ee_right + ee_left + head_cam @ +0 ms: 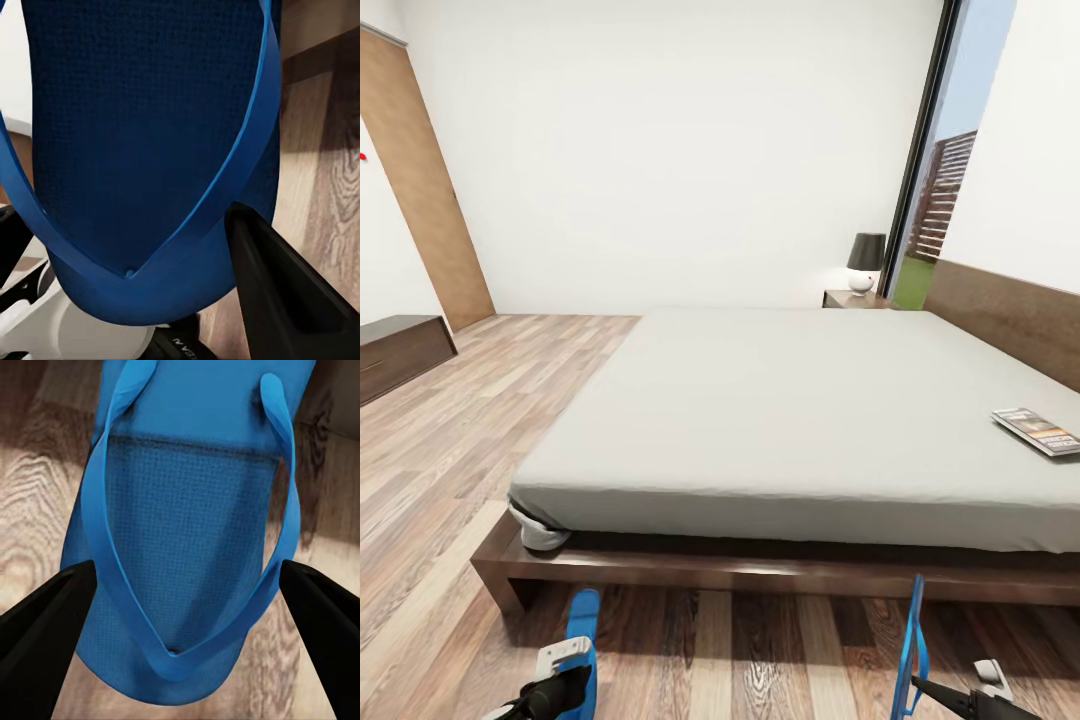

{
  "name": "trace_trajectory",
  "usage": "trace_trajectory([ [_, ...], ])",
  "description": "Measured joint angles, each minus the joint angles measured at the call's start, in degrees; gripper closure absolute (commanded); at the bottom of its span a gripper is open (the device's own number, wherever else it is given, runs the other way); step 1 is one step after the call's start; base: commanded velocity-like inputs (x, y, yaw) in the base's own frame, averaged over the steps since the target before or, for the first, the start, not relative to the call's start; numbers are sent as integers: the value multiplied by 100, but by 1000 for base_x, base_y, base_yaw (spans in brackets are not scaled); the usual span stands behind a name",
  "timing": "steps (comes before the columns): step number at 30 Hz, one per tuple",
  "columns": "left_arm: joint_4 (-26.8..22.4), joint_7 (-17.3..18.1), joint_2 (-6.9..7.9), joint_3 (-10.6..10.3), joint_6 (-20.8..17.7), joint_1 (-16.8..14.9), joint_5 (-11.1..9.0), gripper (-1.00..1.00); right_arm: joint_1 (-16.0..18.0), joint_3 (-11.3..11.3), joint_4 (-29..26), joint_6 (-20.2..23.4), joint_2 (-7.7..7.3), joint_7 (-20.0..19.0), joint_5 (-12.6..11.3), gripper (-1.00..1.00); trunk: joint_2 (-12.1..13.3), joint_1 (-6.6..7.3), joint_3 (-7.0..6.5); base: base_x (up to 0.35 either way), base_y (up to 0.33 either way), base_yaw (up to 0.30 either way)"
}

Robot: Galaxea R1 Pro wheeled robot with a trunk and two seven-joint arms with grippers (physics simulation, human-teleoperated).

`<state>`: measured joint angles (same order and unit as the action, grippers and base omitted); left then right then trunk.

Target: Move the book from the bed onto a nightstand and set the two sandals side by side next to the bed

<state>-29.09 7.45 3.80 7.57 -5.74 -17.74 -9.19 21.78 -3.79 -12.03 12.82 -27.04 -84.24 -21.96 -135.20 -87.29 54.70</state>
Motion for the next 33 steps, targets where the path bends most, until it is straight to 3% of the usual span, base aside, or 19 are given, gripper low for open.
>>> trace_trajectory([
  [2, 1, -22, 0, 0, 0, 2, 97, 100, 0, 1, 0, 1, -2, -15, -5, 100, 0, 0, 0, 0, 0, 0],
  [4, 2, -200, -2, -2, -14, 3, 472, 100, 0, 1, 0, -2, -4, -21, -7, 100, 0, 0, 0, 0, 0, 0],
  [5, 3, -417, -8, 4, -30, 1, 748, 100, 0, 1, 0, -2, -4, -23, -7, 100, 0, 0, 0, 0, 0, 0],
  [7, -2, -794, -18, 27, -51, -1, 1062, 100, 0, -4, 0, 0, -4, -20, -7, 100, 0, 0, 0, 0, 0, 0],
  [11, -16, -1442, -16, 15, -66, -161, 1312, 100, 0, -1, 0, 2, -4, -18, -8, 100, 0, 0, -1, 0, 0, 0],
  [16, 84, -1524, -3, 12, -63, -378, 1331, 100, 0, -12, 0, -2, -4, -17, -5, 100, 0, 0, 0, 0, 0, 0],
  [29, 335, -1530, -25, -4, 121, -406, 1340, 100, 0, -10, 0, -2, -4, -19, -7, 100, 0, 0, 0, 0, 0, 0],
  [33, 337, -1533, -28, -2, 117, -405, 1337, 100, -1, -1, 1, -3, -4, -20, -7, 100, -159, -87, 71, 0, 0, 0],
])
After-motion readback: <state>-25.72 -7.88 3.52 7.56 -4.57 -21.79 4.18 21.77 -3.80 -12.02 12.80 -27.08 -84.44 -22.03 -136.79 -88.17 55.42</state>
